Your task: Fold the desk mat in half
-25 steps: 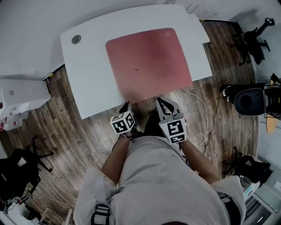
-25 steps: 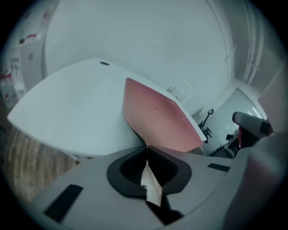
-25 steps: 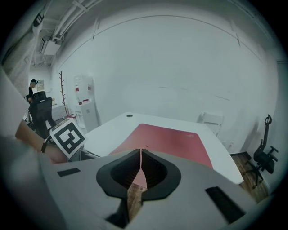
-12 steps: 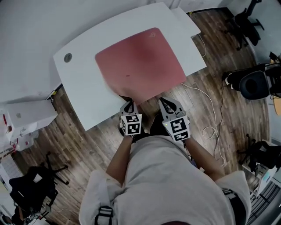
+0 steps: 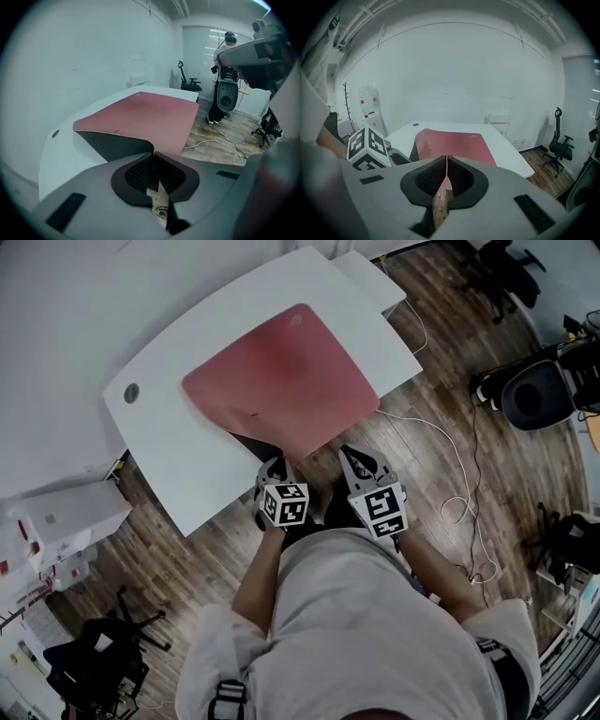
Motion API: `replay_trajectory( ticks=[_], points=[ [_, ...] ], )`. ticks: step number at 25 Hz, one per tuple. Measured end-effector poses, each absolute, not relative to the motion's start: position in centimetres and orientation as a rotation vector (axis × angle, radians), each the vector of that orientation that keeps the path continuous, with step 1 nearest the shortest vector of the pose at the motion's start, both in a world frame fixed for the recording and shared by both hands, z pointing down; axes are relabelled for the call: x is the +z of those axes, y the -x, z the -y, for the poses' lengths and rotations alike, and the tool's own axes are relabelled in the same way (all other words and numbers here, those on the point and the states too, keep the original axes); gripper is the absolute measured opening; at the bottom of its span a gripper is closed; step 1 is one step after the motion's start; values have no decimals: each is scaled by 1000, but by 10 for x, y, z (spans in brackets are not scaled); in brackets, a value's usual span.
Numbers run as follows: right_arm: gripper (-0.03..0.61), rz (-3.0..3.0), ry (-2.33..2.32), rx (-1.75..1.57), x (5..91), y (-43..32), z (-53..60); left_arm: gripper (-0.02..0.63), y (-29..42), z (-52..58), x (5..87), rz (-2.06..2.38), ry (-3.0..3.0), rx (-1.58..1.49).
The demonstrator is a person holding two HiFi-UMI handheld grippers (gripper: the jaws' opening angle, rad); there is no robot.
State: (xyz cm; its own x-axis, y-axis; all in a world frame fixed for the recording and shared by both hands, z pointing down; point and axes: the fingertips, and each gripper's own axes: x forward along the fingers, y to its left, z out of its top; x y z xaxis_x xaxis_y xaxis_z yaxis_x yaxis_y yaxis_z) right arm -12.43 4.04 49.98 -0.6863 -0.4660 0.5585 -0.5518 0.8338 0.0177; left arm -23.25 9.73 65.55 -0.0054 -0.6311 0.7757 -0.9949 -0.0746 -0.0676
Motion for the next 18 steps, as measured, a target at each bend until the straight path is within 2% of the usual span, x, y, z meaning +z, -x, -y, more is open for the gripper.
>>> replay_trajectory(
  ticks=[18],
  points=[
    [41,2457,-871,268,493,77,-7,26,203,-71,661,1587,-1798,1090]
  ],
)
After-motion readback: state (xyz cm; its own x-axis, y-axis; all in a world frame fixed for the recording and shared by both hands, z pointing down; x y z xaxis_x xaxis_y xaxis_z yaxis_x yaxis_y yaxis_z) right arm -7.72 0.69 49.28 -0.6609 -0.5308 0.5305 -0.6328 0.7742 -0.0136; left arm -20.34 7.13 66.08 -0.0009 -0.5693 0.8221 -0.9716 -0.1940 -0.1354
